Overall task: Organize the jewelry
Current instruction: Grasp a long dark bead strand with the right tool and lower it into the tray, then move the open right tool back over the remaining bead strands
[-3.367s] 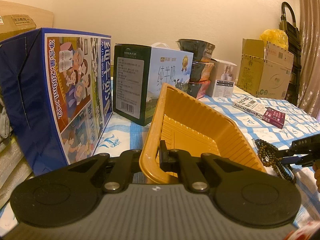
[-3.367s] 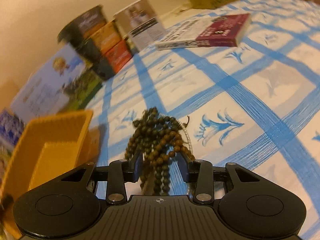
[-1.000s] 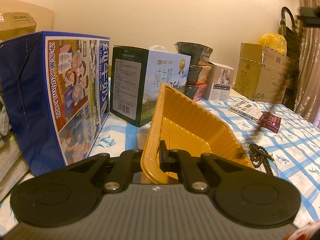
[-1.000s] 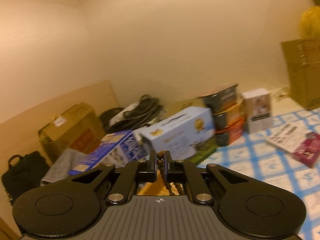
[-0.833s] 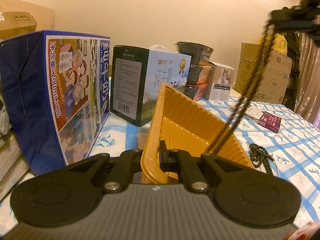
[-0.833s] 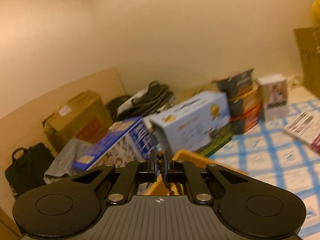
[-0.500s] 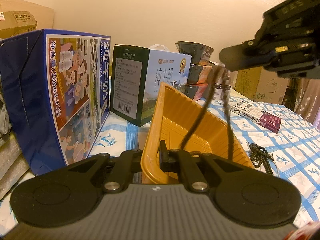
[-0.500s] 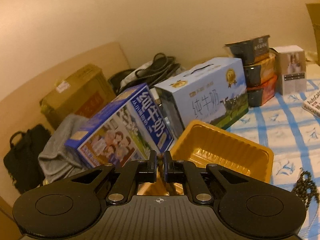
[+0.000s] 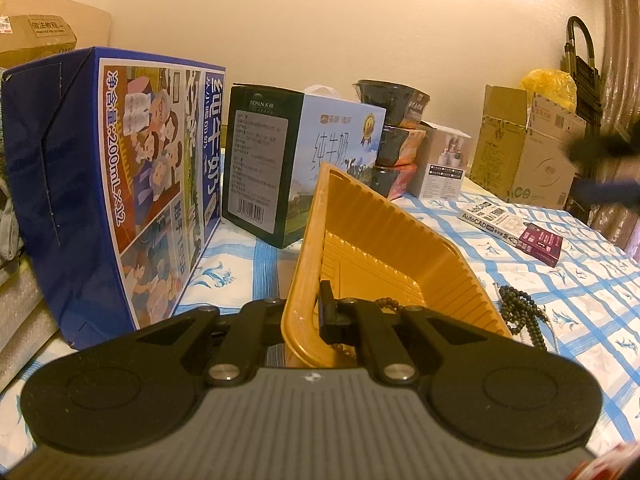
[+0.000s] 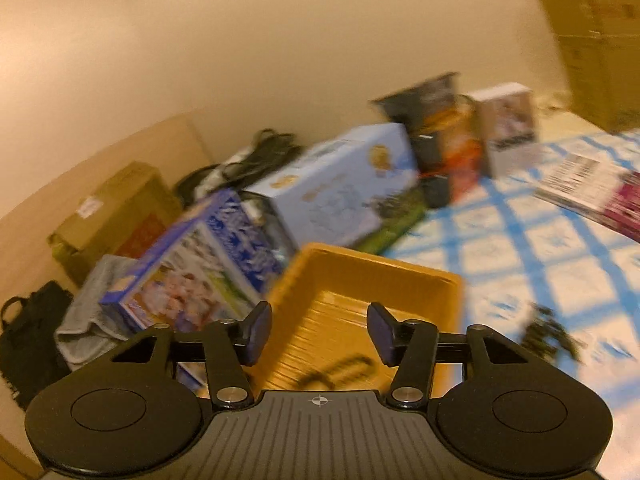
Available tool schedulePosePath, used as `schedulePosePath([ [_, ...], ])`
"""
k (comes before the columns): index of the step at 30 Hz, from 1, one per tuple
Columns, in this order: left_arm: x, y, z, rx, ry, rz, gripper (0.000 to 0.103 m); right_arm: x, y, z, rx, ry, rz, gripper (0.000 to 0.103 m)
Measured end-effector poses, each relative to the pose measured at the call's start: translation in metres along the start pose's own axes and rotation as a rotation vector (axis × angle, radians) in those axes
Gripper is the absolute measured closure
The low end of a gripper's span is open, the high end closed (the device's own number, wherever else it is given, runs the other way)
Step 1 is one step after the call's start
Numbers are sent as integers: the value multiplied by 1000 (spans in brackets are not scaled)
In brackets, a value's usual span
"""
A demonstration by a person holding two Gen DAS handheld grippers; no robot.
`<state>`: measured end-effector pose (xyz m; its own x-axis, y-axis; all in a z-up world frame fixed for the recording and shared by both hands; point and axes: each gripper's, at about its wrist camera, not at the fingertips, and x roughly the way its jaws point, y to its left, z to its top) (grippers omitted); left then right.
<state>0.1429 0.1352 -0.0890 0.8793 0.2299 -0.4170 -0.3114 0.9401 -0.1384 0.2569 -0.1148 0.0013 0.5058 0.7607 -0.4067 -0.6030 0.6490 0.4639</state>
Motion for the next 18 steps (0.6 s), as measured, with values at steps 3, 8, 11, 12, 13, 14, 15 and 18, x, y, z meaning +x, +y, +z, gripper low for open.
schedulePosePath([
  [3, 0, 0, 0, 0, -2, 2, 97, -27, -22, -16, 42, -1, -89, 47],
  [8, 0, -1, -1, 7, -1, 6, 97, -60, -53, -39, 86, 22, -224, 46],
  [11, 0, -2, -1, 9, 0, 12, 97, -73, -72, -49, 114, 37, -294, 46],
  [12, 0, -3, -1, 12, -1, 13, 97, -76, -77, -52, 119, 40, -312, 46],
  [13, 0, -3, -1, 15, -1, 15, 97, -79, -82, -54, 120, 43, -337, 46],
  [14, 0, -4, -1, 18, 0, 17, 97, -80, -85, -56, 121, 44, -359, 46],
  [15, 0, -4, -1, 20, 0, 19, 97, -81, -88, -58, 120, 46, -377, 46],
  [18, 1, -4, -1, 25, 4, 24, 97, -80, -94, -62, 92, 57, -404, 46],
])
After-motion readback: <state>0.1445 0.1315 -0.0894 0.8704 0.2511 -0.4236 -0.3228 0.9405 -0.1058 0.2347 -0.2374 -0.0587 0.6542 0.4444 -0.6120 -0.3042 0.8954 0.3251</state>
